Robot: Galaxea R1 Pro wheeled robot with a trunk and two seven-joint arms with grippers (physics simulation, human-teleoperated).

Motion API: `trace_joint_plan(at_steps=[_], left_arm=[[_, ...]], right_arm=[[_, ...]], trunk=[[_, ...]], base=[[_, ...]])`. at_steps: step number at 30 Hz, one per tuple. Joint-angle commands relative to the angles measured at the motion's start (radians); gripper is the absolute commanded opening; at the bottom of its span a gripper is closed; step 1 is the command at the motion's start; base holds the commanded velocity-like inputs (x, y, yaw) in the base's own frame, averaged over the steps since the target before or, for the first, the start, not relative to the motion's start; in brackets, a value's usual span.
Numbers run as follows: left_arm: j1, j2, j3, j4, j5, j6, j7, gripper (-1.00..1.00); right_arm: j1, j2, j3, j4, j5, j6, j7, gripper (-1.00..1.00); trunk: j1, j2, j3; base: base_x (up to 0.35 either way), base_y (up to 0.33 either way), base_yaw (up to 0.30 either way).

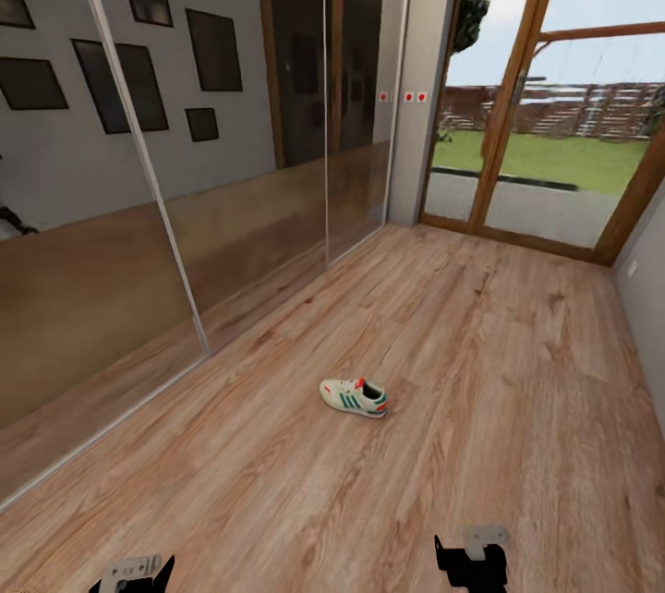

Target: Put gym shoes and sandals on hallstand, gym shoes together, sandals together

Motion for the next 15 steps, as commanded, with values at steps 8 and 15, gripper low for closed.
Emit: trace_joint_plan(at_steps=[8, 15], left_arm=[[-0.001, 0.000, 0.010, 0.001, -0.010, -0.004, -0.005, 1.00], [-0.001, 0.000, 0.010, 0.001, -0.010, -0.004, -0.005, 1.00]], right_arm=[[0.001, 0.000, 0.008, 0.000, -0.001, -0.002, -0.006, 1.00], [0.000, 0.000, 0.008, 0.001, -0.001, -0.002, -0.006, 1.00]], trunk=[[0.000, 0.000, -0.001], [0.000, 0.000, -0.001]], base=[[0.236, -0.189, 0.279], [0.168, -0.119, 0.279]])
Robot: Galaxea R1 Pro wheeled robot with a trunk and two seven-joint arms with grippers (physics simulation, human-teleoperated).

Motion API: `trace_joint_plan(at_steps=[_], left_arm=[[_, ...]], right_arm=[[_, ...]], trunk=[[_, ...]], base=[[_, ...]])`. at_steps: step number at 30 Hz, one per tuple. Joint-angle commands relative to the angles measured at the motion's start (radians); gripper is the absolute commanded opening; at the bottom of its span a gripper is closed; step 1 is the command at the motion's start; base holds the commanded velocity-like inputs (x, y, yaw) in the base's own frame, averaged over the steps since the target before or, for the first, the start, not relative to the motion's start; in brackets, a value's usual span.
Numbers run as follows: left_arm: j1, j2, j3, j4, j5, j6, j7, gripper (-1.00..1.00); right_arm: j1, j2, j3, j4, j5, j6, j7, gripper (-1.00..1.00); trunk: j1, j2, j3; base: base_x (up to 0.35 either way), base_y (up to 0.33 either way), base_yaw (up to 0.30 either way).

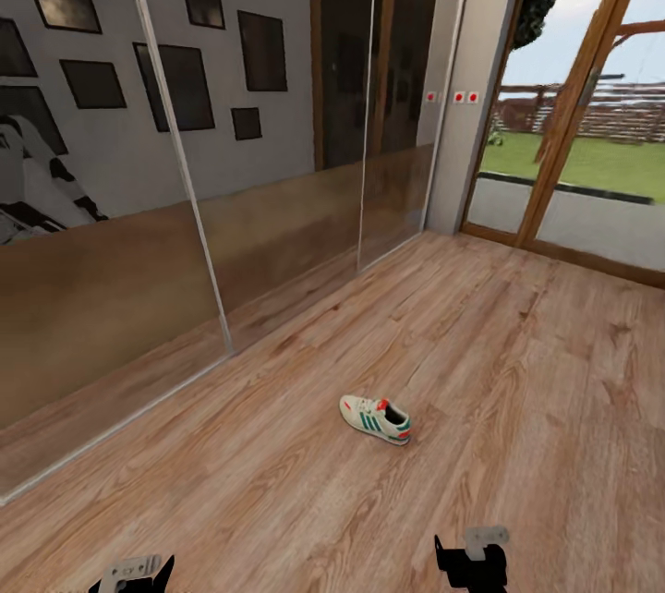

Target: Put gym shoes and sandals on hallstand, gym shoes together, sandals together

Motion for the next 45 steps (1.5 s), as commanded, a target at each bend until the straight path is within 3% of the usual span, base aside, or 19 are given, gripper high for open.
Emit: trace_joint_plan(at_steps=[1, 45], left_arm=[[-0.001, 0.000, 0.009, 0.001, -0.010, -0.004, -0.005, 1.00], [-0.001, 0.000, 0.009, 0.000, -0.009, -0.004, -0.005, 1.00]], right_arm=[[0.000, 0.000, 0.008, 0.001, -0.001, -0.002, -0.006, 1.00], [-0.001, 0.000, 0.008, 0.001, -0.001, -0.002, -0.006, 1.00]], trunk=[[0.000, 0.000, -0.001], [0.000, 0.000, -0.001]], base=[[0.089, -0.059, 0.279], [0.008, -0.005, 0.279]])
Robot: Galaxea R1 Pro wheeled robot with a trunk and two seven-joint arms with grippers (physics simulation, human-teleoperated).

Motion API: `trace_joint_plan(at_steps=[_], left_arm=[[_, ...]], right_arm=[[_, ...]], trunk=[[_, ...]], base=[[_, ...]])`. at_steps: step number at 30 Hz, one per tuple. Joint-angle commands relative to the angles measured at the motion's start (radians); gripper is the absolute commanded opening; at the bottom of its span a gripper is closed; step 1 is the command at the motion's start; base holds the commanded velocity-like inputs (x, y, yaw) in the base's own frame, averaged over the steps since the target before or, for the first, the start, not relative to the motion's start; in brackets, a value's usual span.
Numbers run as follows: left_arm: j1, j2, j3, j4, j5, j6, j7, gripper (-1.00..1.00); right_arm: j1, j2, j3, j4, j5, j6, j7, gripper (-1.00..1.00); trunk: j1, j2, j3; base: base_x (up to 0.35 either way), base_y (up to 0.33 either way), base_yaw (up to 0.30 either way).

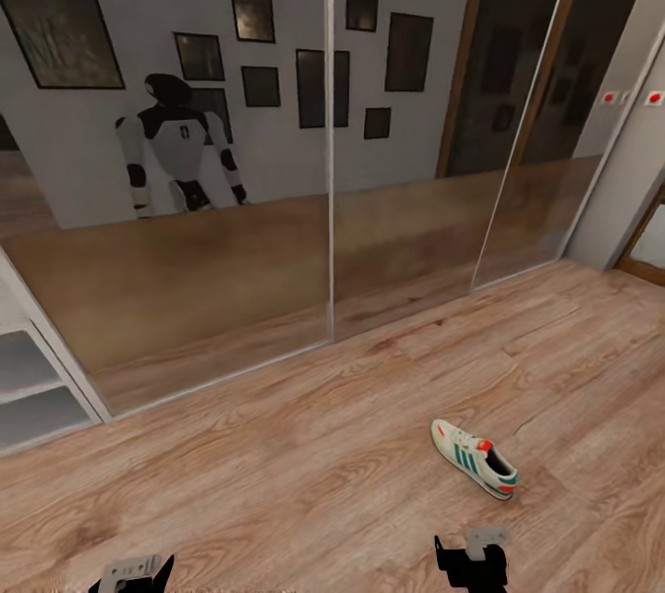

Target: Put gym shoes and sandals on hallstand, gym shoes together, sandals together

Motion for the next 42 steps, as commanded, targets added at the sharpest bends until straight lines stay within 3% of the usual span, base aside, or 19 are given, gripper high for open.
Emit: trace_joint_plan(at_steps=[1, 24, 42], left_arm=[[-0.001, -0.001, 0.009, 0.001, -0.010, -0.004, -0.005, 1.00], [-0.001, -0.001, 0.008, 0.000, -0.010, -0.004, -0.005, 1.00], [-0.001, -0.001, 0.009, 0.000, -0.010, -0.004, -0.006, 1.00]], right_arm=[[0.000, 0.000, 0.009, 0.000, -0.001, -0.002, -0.006, 1.00], [0.000, 0.000, 0.009, 0.000, -0.001, -0.002, -0.006, 1.00], [0.000, -0.006, 0.010, 0.002, 0.003, -0.002, -0.003, 1.00]], trunk=[[0.000, 0.000, -0.001], [0.000, 0.000, -0.001], [0.000, 0.000, -0.001]], base=[[0.000, 0.000, 0.279], [0.032, -0.026, 0.271], [0.122, -0.234, 0.026]])
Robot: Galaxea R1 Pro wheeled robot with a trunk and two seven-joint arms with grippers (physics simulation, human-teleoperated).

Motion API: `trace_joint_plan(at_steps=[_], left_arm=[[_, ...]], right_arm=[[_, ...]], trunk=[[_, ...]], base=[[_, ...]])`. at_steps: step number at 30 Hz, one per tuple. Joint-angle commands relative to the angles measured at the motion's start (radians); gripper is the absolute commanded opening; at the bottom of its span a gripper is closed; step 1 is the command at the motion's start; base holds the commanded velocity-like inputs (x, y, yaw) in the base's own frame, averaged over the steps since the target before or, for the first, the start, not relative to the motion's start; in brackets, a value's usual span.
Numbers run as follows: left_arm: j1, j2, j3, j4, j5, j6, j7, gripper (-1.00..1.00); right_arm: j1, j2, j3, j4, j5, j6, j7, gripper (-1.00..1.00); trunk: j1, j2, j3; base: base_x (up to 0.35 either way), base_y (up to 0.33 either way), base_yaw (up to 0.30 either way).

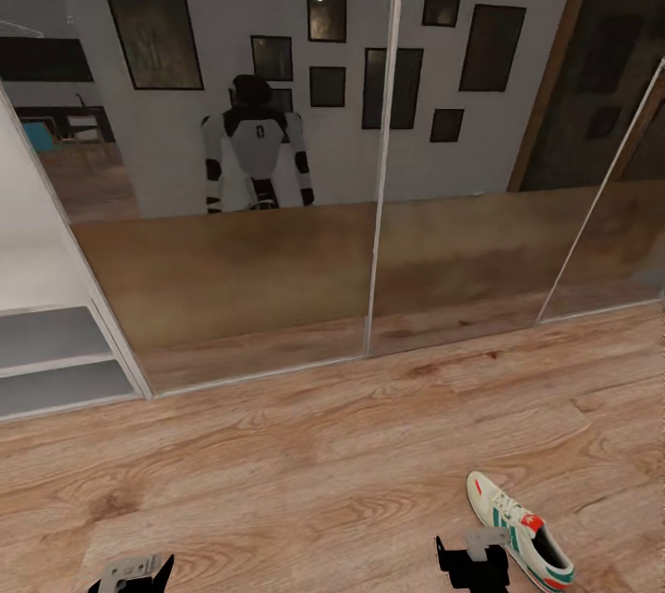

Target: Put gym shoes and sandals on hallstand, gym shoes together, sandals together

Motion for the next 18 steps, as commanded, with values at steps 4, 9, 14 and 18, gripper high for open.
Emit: trace_joint_plan(at_steps=[4, 9, 14, 18], left_arm=[[-0.001, -0.001, 0.009, 0.000, -0.010, -0.004, -0.005, 1.00], [-0.001, -0.001, 0.009, 0.001, -0.010, -0.004, -0.005, 1.00], [-0.001, 0.000, 0.009, 0.001, -0.010, -0.004, -0.005, 1.00], [-0.001, 0.000, 0.009, 0.001, -0.010, -0.004, -0.005, 1.00]], right_arm=[[0.000, -0.001, 0.008, -0.001, -0.001, -0.002, -0.007, 1.00], [0.000, 0.002, 0.008, -0.002, -0.002, -0.001, -0.008, 1.00], [0.000, 0.003, 0.008, -0.002, -0.003, -0.001, -0.008, 1.00], [0.000, 0.003, 0.008, -0.002, -0.004, -0.001, -0.009, 1.00]], trunk=[[0.000, 0.000, -0.001], [0.000, 0.000, -0.001], [0.000, 0.000, -0.001], [0.000, 0.000, -0.001]], base=[[0.005, -0.271, 0.000], [0.001, -0.272, 0.000], [0.000, -0.272, 0.000], [-0.014, -0.272, 0.000]])
